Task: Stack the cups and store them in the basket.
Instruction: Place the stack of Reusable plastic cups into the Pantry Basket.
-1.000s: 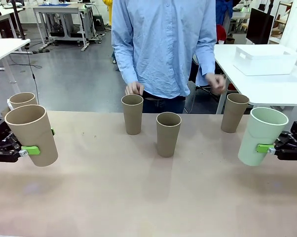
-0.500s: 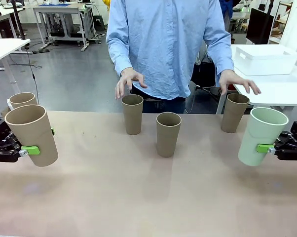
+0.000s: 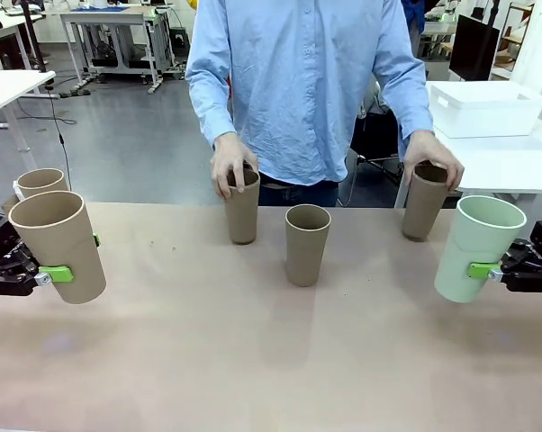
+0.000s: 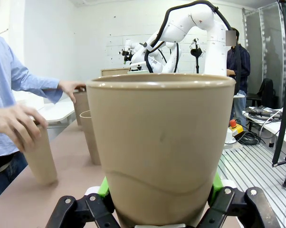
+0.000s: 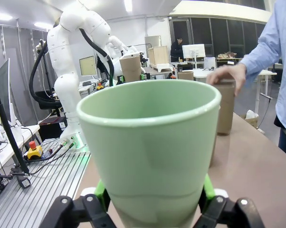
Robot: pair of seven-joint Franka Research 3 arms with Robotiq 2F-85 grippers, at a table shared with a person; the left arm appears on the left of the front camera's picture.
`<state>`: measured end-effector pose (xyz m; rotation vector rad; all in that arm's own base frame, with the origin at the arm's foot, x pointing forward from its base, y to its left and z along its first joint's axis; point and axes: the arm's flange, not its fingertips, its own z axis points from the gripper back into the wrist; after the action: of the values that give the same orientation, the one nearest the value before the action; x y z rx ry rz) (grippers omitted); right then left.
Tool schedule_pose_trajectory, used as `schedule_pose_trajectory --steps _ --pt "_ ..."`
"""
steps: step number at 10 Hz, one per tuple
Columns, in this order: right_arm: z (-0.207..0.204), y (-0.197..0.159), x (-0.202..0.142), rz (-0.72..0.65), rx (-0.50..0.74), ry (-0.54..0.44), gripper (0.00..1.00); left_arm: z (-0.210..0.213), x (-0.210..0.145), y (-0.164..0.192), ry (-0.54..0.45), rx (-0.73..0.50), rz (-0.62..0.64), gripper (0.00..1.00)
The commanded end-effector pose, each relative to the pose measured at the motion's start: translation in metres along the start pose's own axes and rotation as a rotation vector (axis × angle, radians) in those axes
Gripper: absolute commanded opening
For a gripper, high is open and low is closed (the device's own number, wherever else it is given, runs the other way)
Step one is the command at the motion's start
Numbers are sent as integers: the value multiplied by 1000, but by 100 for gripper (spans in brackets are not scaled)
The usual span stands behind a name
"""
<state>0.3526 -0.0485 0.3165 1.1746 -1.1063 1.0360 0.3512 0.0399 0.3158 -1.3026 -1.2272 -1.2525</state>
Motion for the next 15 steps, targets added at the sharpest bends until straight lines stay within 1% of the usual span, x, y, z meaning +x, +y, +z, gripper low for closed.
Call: schedule_pose_trajectory --steps 1,15 --pt "1 0 2 5 -3 1 87 0 1 0 -1 2 -9 84" --pt "1 0 2 5 -3 1 87 0 1 0 -1 2 -9 84"
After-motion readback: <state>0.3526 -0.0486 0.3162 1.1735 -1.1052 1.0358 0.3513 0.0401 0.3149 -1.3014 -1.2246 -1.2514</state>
